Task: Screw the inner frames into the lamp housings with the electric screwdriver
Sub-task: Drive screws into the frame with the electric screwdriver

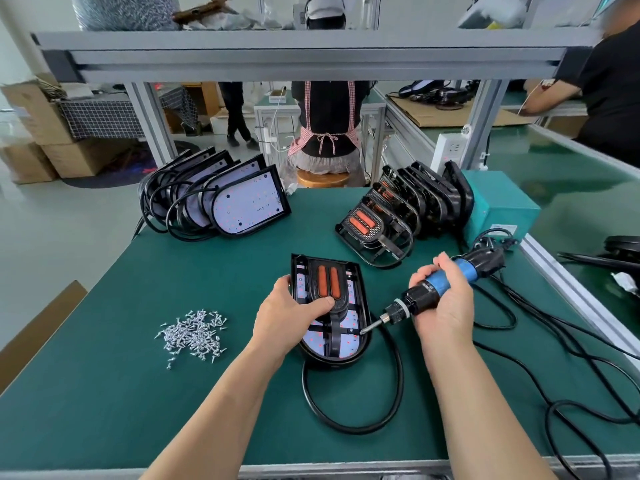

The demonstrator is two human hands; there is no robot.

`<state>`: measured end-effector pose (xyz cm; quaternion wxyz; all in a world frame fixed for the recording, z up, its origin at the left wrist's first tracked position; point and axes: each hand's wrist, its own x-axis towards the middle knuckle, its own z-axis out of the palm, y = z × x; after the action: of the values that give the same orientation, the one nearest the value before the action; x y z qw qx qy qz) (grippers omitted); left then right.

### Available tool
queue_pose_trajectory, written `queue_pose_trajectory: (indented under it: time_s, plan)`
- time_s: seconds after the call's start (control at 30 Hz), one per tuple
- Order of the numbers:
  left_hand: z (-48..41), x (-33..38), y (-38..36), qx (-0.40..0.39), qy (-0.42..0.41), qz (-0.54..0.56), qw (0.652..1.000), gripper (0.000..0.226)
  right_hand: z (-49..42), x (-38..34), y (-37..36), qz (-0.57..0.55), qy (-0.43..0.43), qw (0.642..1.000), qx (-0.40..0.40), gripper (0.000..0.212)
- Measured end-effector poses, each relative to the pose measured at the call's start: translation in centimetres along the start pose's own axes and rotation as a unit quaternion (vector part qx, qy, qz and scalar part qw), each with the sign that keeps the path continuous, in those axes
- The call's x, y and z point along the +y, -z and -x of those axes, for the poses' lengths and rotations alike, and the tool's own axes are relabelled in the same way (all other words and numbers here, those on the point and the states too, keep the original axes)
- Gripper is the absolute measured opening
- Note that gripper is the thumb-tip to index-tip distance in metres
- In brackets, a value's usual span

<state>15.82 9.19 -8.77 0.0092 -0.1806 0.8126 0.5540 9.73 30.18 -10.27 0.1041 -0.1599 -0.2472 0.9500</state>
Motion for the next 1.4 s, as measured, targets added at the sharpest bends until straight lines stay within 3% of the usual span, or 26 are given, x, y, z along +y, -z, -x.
queue_pose_trajectory:
  time_s: [0.13, 0.27, 0.4, 0.47, 0.6, 0.7, 0.97, 1.17, 1.3, 1.4]
  plan:
    - [-0.3, -0.5, 0.1, -0.010, -0.019, -0.026, 0.999, 0.057, -0.4, 0.3, 0.3, 0.008, -0.014, 1.000, 0.012, 0.020]
    - [-0.6, -0.8, 0.5, 0.033, -0.026, -0.059, 0.997, 0.081, -0.6, 0.4, 0.5, 0.013, -0.021, 1.000, 0.018, 0.021]
    - [-1.0, -1.6, 3.4, 0.160, -0.080, -0.126, 0.976, 0.018, -0.5, 0.4, 0.6, 0.018, -0.027, 0.999, 0.015, 0.017]
    - [-1.5, -2.2, 5.8, 0.196, -0.083, -0.190, 0.959, 0.016, -0.5, 0.5, 0.6, 0.018, -0.027, 0.999, 0.015, 0.017]
    - [-2.3, -3.0, 9.4, 0.136, -0.033, -0.307, 0.941, 0.024, -0.6, 0.4, 0.7, 0.015, -0.024, 0.999, 0.015, 0.019]
    - [-2.5, -3.6, 10.2, 0.085, -0.013, -0.338, 0.937, 0.029, -0.6, 0.5, 0.6, 0.014, -0.024, 0.999, 0.017, 0.020]
    - [-2.3, -3.6, 10.4, 0.080, -0.015, -0.352, 0.932, 0.026, -0.4, 0.5, 0.7, 0.013, -0.027, 0.999, 0.022, 0.018]
    - [-2.3, -3.7, 9.8, 0.080, -0.014, -0.410, 0.908, 0.020, -0.4, 0.4, 0.6, 0.012, -0.032, 0.999, 0.023, 0.018]
    - [-2.2, -3.6, 9.3, 0.097, -0.040, -0.378, 0.920, 0.022, -0.4, 0.4, 0.6, 0.007, -0.035, 0.999, 0.025, 0.018]
    - [-1.3, -2.2, 8.3, 0.089, -0.077, -0.235, 0.965, 0.029, -0.5, 0.4, 0.6, 0.001, -0.035, 0.999, 0.024, 0.019]
